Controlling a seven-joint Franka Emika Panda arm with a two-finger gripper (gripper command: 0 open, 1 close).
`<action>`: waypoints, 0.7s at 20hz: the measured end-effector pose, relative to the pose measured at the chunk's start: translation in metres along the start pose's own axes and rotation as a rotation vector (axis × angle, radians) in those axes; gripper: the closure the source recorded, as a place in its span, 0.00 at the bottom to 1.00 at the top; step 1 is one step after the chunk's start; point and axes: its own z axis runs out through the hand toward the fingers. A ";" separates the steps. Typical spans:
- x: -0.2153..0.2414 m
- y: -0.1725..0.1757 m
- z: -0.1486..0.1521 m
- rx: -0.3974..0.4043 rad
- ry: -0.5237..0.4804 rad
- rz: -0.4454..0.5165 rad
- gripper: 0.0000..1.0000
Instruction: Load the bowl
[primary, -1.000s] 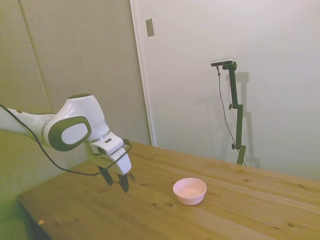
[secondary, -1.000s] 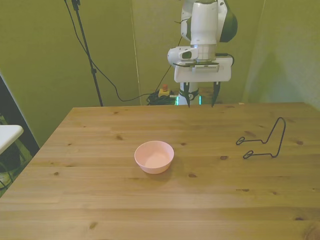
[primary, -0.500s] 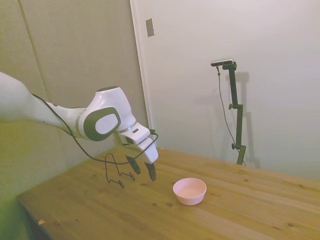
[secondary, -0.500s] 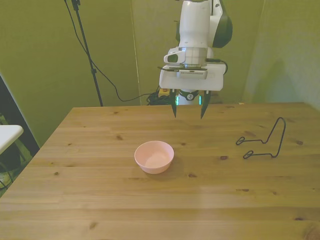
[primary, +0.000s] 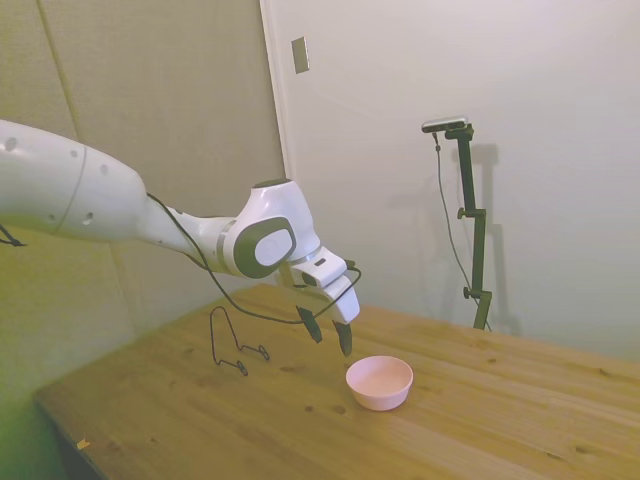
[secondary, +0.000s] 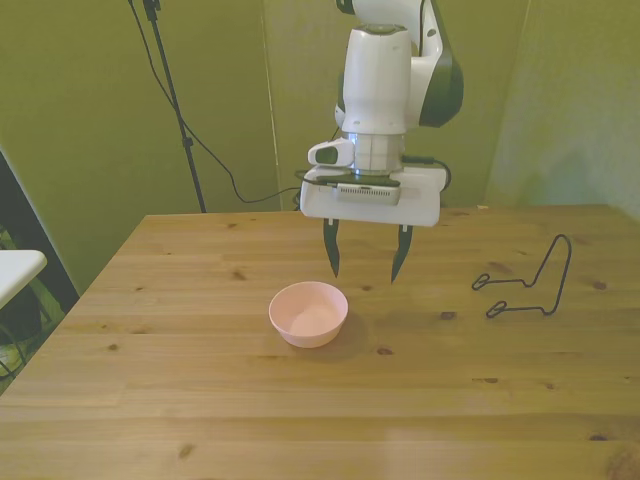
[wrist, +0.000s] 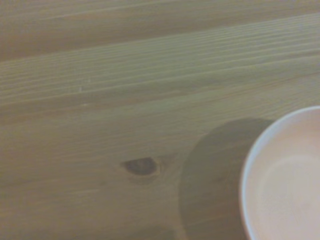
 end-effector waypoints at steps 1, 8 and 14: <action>0.002 -0.002 0.007 -0.008 -0.004 0.001 0.00; 0.011 0.005 0.044 -0.056 -0.025 0.018 1.00; 0.020 0.005 0.063 -0.074 -0.028 0.027 1.00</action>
